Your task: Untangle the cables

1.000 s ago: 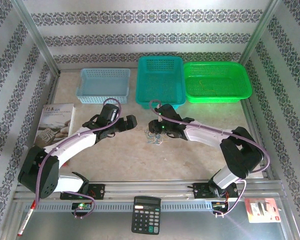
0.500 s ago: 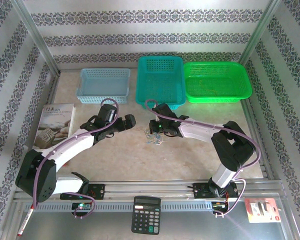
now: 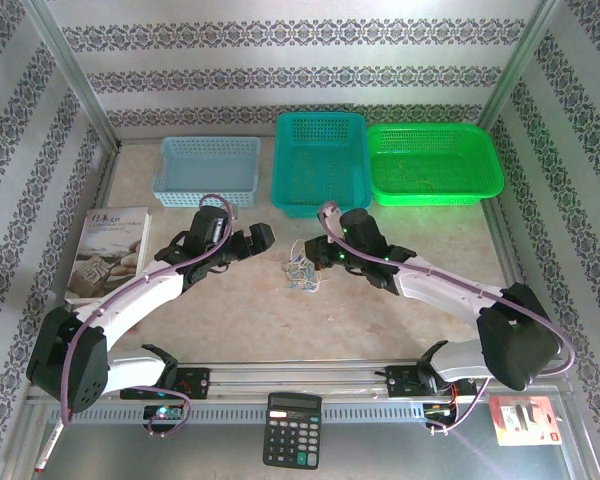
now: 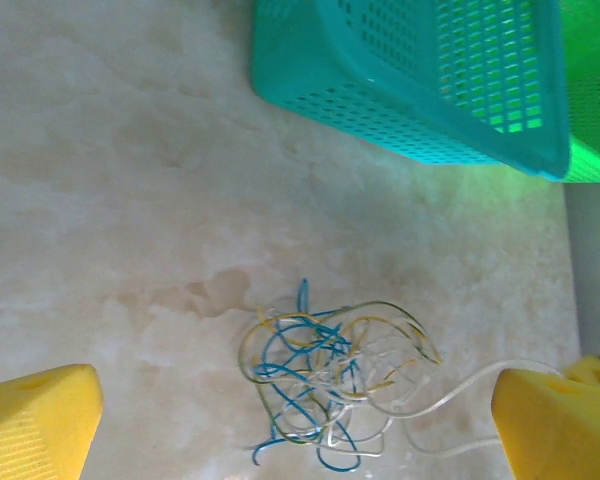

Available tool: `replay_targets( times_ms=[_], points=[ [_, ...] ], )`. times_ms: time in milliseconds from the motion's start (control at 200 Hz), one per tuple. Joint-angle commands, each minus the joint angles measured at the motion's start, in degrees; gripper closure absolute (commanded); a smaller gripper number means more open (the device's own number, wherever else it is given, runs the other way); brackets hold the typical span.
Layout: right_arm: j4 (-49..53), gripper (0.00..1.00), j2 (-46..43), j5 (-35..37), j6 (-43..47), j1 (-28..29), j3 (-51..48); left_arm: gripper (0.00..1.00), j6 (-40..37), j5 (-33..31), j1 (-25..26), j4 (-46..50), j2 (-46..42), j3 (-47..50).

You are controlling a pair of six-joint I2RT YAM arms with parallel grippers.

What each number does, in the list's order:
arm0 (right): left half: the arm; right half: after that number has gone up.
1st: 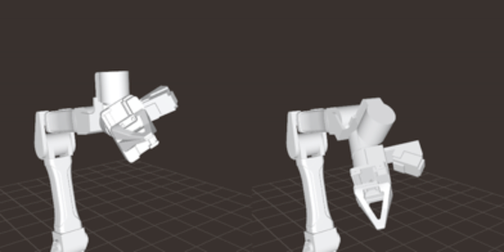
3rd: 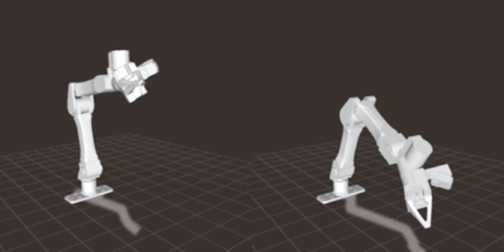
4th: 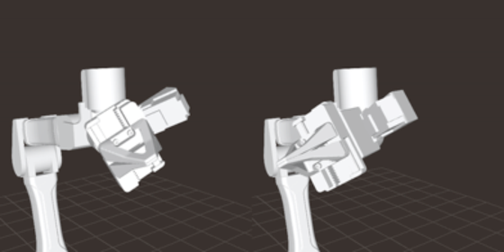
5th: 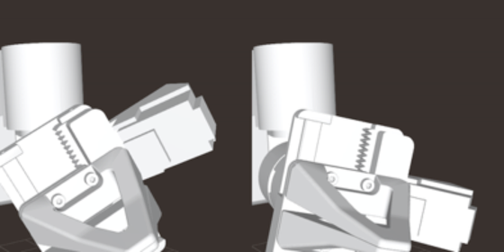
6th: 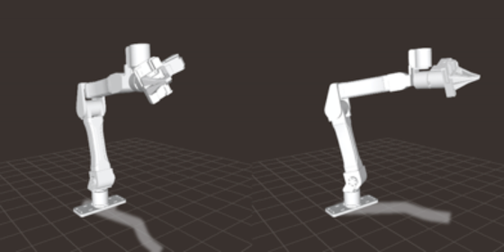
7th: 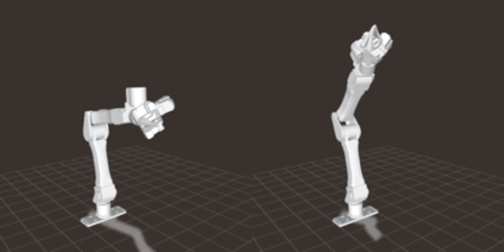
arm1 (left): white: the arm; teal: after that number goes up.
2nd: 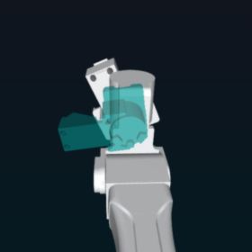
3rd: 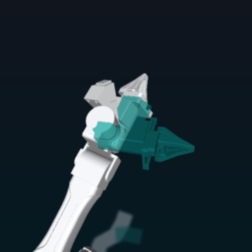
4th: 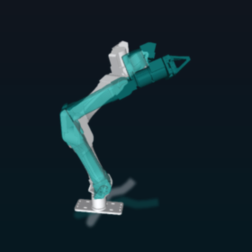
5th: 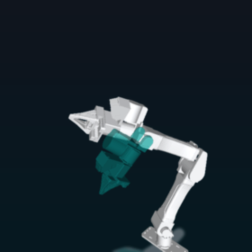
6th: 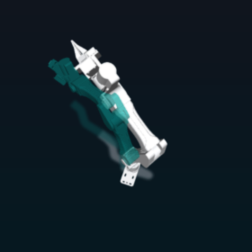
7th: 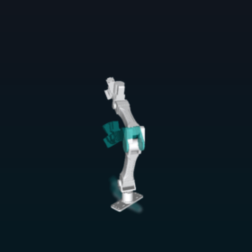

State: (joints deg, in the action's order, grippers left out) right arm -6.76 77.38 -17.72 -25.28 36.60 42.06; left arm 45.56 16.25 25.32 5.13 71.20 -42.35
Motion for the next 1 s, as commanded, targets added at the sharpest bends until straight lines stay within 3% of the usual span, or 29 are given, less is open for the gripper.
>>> replay_targets(
  times_ms=[0,345,649,994],
  points=[
    [-4.9,1.0,-0.8,-3.7,0.0,-1.1,-2.0,0.0,0.6,3.8,-0.8,-4.3,0.5,0.8],
    [-11.7,1.0,-6.5,-6.0,-3.2,-2.1,-5.1,0.0,3.1,8.7,0.0,-10.2,2.0,2.0],
    [-16.1,1.0,-12.0,-2.8,-4.8,-3.2,-8.9,0.0,7.4,10.2,0.3,-14.2,1.4,2.0],
    [-16.6,1.0,-12.9,-3.0,-5.6,-5.0,-9.8,0.0,6.7,8.2,0.7,-12.2,1.4,1.4]
  ],
)
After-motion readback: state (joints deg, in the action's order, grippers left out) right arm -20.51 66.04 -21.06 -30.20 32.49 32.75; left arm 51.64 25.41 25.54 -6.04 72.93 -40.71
